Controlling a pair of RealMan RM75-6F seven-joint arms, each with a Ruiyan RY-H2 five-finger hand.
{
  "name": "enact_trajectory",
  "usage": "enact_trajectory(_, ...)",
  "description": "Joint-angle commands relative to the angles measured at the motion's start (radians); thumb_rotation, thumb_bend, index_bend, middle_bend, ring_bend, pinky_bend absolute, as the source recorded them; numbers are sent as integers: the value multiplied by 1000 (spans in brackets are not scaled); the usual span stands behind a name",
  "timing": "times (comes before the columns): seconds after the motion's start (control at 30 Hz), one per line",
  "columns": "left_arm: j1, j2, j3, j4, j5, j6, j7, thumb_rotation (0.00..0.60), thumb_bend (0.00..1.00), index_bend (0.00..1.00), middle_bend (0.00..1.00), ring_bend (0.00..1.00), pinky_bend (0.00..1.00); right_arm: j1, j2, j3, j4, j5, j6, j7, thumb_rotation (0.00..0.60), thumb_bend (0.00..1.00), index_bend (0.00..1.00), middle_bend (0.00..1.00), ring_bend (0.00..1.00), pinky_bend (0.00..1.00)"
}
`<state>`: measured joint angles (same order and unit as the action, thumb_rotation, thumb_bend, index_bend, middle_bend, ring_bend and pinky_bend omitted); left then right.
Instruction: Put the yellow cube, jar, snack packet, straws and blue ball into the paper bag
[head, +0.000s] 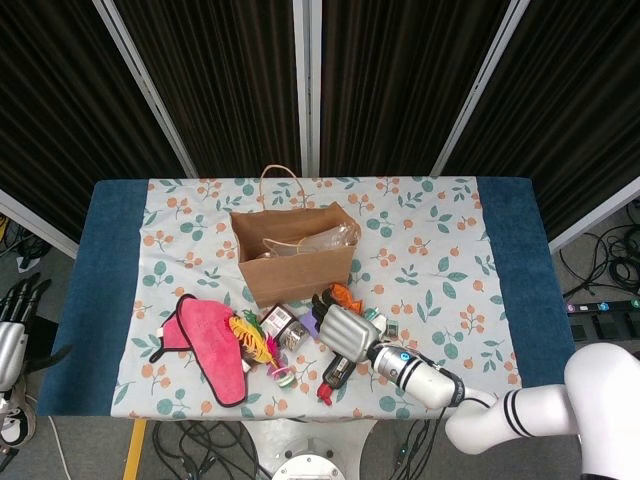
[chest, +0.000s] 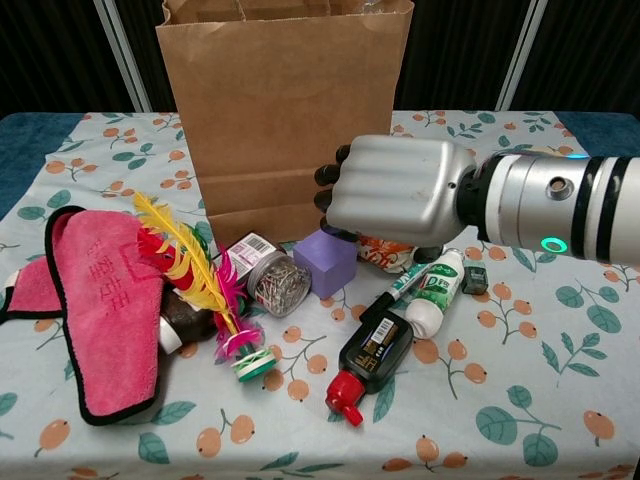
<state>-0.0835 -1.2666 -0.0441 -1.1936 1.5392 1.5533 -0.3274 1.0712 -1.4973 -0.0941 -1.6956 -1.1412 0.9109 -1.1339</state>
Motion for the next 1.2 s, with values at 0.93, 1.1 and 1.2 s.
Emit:
enact_trajectory(0.93, 0, -13, -1, 46, 4, 11, -28, 600, 99, 80, 137, 63, 200, -94, -229, 73, 261, -99, 102, 174, 600, 0, 316, 233, 115, 212)
enact_trajectory(1.1, 1, -13, 1, 46, 5, 12, -27, 600, 99, 80, 137, 63, 200, -113, -257, 80, 296, -107, 99, 190, 600, 0, 301, 233, 114, 212)
enact_trajectory(1.2, 2, -13, 0, 48, 3, 11, -29, 600, 99, 80, 137, 62, 200, -121, -271, 86, 314, -103, 88, 198, 600, 0, 299, 233, 115, 212)
